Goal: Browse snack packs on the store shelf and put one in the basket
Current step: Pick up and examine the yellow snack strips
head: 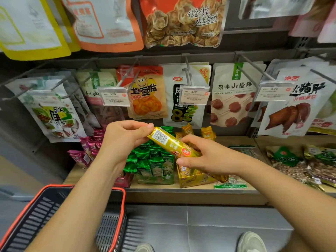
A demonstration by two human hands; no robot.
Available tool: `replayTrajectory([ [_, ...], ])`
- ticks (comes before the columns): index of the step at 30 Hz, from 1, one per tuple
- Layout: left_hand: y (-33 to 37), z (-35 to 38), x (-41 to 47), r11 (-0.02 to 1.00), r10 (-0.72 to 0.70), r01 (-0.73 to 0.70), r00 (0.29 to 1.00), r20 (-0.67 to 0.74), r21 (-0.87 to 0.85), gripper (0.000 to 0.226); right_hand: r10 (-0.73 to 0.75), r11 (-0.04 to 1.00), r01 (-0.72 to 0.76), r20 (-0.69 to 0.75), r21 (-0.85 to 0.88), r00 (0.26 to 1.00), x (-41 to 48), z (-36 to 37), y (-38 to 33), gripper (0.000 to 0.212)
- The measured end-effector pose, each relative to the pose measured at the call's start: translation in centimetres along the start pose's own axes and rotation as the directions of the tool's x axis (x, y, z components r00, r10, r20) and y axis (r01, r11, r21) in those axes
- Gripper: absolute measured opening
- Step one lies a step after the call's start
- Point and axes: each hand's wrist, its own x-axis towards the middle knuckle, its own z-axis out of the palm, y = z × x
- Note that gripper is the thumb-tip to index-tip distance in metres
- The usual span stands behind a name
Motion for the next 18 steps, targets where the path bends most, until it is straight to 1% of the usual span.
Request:
replayTrajectory([
  [3, -0.5, 0.3, 0.3, 1.000, 0.020, -0.019, 0.998, -0.056, 0.010, 0.007, 0.009, 0.995, -0.012, 0.033, 0.102, 0.999, -0.2, -0.1, -0.4, 0.026],
  [5, -0.8, 0.8, 0.5, 1.000, 0.004, -0.003, 0.998, -0.066, 0.013, 0.005, 0.018, 0.985, -0.023, 0.033, 0.172, 0.999, 0.0, 0.1, -0.7, 0.022],
  [7, -1.3, 1.8, 0.3, 0.999, -0.034, 0.035, 0.998, -0.050, 0.006, 0.017, 0.042, 0.957, -0.048, 0.028, 0.286, 0.999, 0.2, 0.7, -1.1, 0.022],
  [9, -1.6, 2.8, 0.1, 0.998, -0.050, 0.049, 0.997, -0.065, -0.029, 0.032, 0.062, 0.930, -0.064, 0.016, 0.362, 0.998, 0.5, 1.4, -1.5, 0.026],
  [11, -1.7, 3.3, 0.0, 0.989, -0.086, 0.073, 0.991, -0.100, -0.127, 0.049, 0.094, 0.918, -0.086, -0.002, 0.388, 0.996, 0.7, 1.8, -1.8, 0.037],
  [12, -1.7, 3.5, -0.1, 0.979, -0.116, 0.096, 0.988, -0.104, -0.182, 0.055, 0.102, 0.916, -0.089, -0.015, 0.390, 0.995, 0.8, 1.9, -1.7, 0.040],
  [13, -1.8, 3.7, -0.3, 0.970, -0.144, 0.123, 0.985, -0.091, -0.208, 0.054, 0.105, 0.915, -0.083, -0.035, 0.394, 0.994, 0.9, 2.0, -1.7, 0.039],
  [14, -2.1, 4.0, -0.5, 0.968, -0.165, 0.150, 0.985, -0.058, -0.199, 0.048, 0.109, 0.912, -0.073, -0.065, 0.405, 0.992, 0.9, 2.1, -1.5, 0.035],
  [16, -2.8, 4.7, -1.2, 0.974, -0.184, 0.189, 0.982, 0.051, -0.124, 0.029, 0.132, 0.901, -0.068, -0.121, 0.428, 0.984, 0.9, 2.3, -1.5, 0.030],
  [18, -3.1, 5.0, -1.6, 0.982, -0.177, 0.183, 0.978, 0.113, -0.044, 0.020, 0.159, 0.888, -0.089, -0.120, 0.451, 0.980, 0.9, 2.2, -1.4, 0.035],
])
